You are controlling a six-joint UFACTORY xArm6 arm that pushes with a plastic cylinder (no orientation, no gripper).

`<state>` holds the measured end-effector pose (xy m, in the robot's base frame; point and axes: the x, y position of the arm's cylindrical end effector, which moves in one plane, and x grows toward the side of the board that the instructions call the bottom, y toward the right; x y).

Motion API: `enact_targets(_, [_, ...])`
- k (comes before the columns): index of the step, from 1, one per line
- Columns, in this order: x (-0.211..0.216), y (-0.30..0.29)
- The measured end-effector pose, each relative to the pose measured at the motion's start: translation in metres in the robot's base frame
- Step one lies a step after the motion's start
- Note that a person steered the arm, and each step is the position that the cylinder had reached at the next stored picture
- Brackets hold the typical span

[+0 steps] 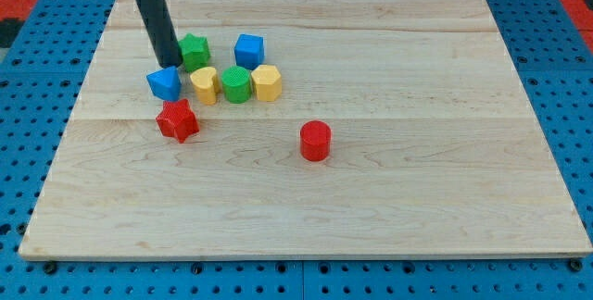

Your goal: Move the red star slightly left

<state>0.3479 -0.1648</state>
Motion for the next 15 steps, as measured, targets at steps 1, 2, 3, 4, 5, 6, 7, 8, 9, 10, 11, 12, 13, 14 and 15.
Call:
enact_targets(1, [-0.002, 0.006])
enact_targets(2, [-0.009, 0.006])
enact_targets(3, [-0.014, -0.004])
enact_targets(4, [-0.024, -0.027])
enact_targets(5, [0.001, -0.090])
enact_targets(6, [0.047, -0.138])
enact_targets(7, [0.155, -0.097])
enact_targets(8, [0.248, -0.028])
enact_targets(9, [0.201, 0.089])
enact_targets(10, [0.134, 0.115])
enact_targets(11, [0.088, 0.092])
enact_targets(12, [0.088, 0.026])
enact_targets(13, [0.088, -0.045])
enact_targets(14, [0.103, -0.044])
enact_targets(15, [0.112, 0.011])
